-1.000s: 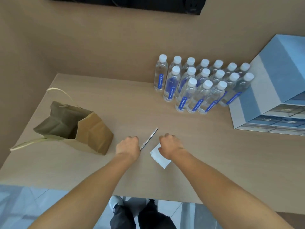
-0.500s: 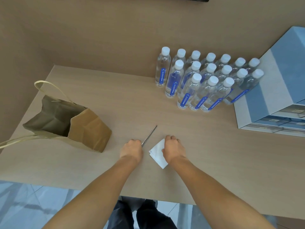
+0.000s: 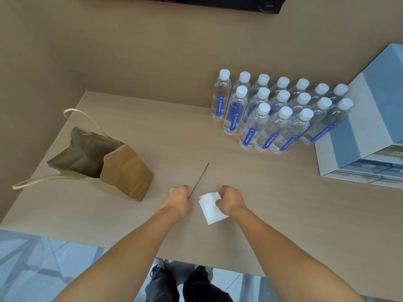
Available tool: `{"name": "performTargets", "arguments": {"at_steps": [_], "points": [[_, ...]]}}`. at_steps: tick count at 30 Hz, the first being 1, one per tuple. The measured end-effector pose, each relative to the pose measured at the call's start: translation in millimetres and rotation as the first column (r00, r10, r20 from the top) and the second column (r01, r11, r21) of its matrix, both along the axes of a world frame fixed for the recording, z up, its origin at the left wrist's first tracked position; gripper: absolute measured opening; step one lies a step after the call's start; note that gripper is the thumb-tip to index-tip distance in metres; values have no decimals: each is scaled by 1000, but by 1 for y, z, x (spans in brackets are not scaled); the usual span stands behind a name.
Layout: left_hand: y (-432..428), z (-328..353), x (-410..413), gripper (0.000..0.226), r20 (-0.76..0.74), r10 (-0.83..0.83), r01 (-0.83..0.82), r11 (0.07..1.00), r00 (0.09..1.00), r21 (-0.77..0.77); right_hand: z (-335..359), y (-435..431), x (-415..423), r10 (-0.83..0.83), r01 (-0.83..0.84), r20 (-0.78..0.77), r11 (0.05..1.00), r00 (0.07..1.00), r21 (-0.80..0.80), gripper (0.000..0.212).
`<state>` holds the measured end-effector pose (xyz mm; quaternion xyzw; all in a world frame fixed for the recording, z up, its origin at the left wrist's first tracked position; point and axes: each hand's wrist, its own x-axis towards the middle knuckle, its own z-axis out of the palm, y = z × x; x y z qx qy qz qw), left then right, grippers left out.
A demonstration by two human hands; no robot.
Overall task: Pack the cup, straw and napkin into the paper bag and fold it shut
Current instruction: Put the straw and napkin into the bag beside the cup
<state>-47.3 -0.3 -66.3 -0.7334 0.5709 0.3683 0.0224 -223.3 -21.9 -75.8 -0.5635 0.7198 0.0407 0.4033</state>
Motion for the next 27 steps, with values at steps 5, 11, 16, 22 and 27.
{"name": "performTargets", "arguments": {"at_steps": [5,11,16,22,27], "points": [[0,18,13,20,-115,138,-143,989,984,-34,14,-9,3,-81,82,185,997,979,0,8],[7,61,32,17,-196,106,-136,980,975,-147,65,-4,24,-25,55,259,992,966,-111,14],[14,125,59,17,-193,-28,-37,944,981,-327,128,3,49,50,8,256,975,965,-223,11],[27,210,125,12,-299,-45,-124,845,953,-521,218,16,100,121,-4,252,908,960,-419,17],[36,270,191,14,-399,11,-265,766,917,-586,274,32,155,201,-35,257,845,945,-534,14]]}}
